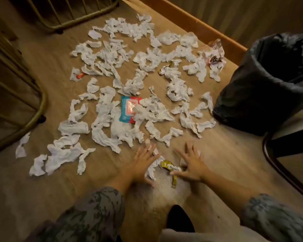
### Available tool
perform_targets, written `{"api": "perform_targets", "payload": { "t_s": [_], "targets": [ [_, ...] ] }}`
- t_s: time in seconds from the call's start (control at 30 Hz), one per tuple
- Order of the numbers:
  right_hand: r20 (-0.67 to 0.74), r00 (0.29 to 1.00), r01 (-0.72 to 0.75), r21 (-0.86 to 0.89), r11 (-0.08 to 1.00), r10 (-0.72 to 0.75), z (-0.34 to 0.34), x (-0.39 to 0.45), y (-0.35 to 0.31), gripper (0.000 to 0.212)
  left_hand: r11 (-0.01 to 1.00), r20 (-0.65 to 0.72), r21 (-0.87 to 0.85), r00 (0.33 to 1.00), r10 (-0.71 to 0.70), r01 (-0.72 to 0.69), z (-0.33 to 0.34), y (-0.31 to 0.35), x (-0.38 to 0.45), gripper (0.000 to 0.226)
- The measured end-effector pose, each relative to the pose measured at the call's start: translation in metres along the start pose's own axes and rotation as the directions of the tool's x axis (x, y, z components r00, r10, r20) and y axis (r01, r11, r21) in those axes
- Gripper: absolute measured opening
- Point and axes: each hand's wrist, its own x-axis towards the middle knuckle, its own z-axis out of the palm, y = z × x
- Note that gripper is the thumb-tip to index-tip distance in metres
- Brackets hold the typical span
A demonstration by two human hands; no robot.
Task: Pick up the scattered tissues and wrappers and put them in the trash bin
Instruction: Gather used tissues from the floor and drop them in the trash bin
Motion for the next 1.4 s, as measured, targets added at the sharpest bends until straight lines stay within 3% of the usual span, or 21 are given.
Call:
{"api": "perform_targets", "payload": {
  "t_s": [0.1,0.2,0.33,0.37,0.43,0.5,0.57,0.63,0.7,0.77,0.83,0.9,0.93,1.03,1.1,1.2,1.3,1.4],
  "targets": [
    [-0.09,0.98,0.172,-0.042,0.984,-0.175,0.038,-0.009,-0.009,0.098,0.978,-0.094,0.19,0.989,0.11,-0.09,0.021,0.003,0.004,0.097],
    [-0.249,0.909,0.332,-0.057,0.942,-0.335,0.075,-0.013,-0.009,0.06,0.991,-0.332,0.067,0.934,0.131,-0.115,0.051,0.005,-0.004,0.065],
    [-0.411,0.85,0.411,0.127,0.903,-0.329,0.081,-0.005,-0.007,0.032,0.952,-0.573,-0.3,0.809,-0.131,-0.058,0.072,0.012,-0.006,0.023],
    [-0.471,0.836,0.409,0.193,0.892,-0.282,0.073,0.0,-0.01,0.03,0.904,-0.584,-0.426,0.77,-0.256,-0.022,0.067,0.017,-0.002,0.026],
    [-0.579,0.806,0.361,0.316,0.878,-0.123,0.048,0.014,-0.016,0.044,0.704,-0.488,-0.709,0.696,-0.527,0.036,0.045,0.023,0.005,0.046],
    [-0.595,0.803,0.271,0.408,0.872,0.029,0.018,0.035,-0.024,0.059,0.573,-0.447,-0.818,0.576,-0.685,0.046,0.017,0.018,0.011,0.062],
    [-0.606,0.788,0.212,0.43,0.877,0.107,-0.006,0.057,-0.031,0.055,0.567,-0.511,-0.823,0.394,-0.764,0.032,-0.011,0.001,0.015,0.067],
    [-0.645,0.762,0.226,0.354,0.907,0.062,-0.024,0.077,-0.04,0.044,0.582,-0.556,-0.81,0.225,-0.8,0.067,-0.036,-0.024,0.018,0.067],
    [-0.658,0.751,0.249,0.346,0.905,0.045,-0.028,0.1,-0.047,0.046,0.56,-0.541,-0.815,0.15,-0.828,0.151,-0.052,-0.048,0.017,0.065],
    [-0.628,0.775,0.222,0.377,0.899,0.073,-0.021,0.117,-0.051,0.045,0.502,-0.465,-0.798,0.19,-0.865,0.334,-0.053,-0.07,0.014,0.058],
    [-0.611,0.79,0.179,0.303,0.936,0.047,-0.006,0.126,-0.056,0.034,0.466,-0.333,-0.724,0.335,-0.882,0.508,-0.041,-0.082,0.009,0.053],
    [-0.594,0.804,0.147,0.234,0.961,0.022,0.011,0.124,-0.067,0.036,0.49,-0.244,-0.704,0.473,-0.847,0.514,-0.018,-0.078,0.006,0.046],
    [-0.581,0.814,0.145,0.192,0.971,-0.007,0.019,0.12,-0.072,0.042,0.523,-0.267,-0.699,0.502,-0.823,0.487,-0.006,-0.07,0.004,0.042],
    [-0.523,0.835,0.264,0.106,0.959,-0.172,0.039,0.106,-0.079,0.045,0.57,-0.418,-0.739,0.418,-0.806,0.359,0.02,-0.039,-0.003,0.032],
    [-0.509,0.814,0.374,0.09,0.923,-0.28,0.045,0.1,-0.077,0.04,0.623,-0.503,-0.733,0.4,-0.766,0.272,0.034,-0.024,-0.011,0.019],
    [-0.545,0.753,0.488,0.085,0.869,-0.369,0.045,0.092,-0.074,0.01,0.604,-0.512,-0.776,0.379,-0.771,0.182,0.039,-0.016,-0.027,0.037],
    [-0.59,0.76,0.46,0.194,0.866,-0.272,0.03,0.094,-0.076,0.026,0.48,-0.433,-0.868,0.278,-0.857,0.127,0.027,-0.027,-0.03,0.033],
    [-0.669,0.733,0.413,0.3,0.86,-0.119,0.002,0.11,-0.087,0.033,0.571,-0.548,-0.812,0.176,-0.818,0.124,-0.009,-0.049,-0.021,0.026]
  ]
}}
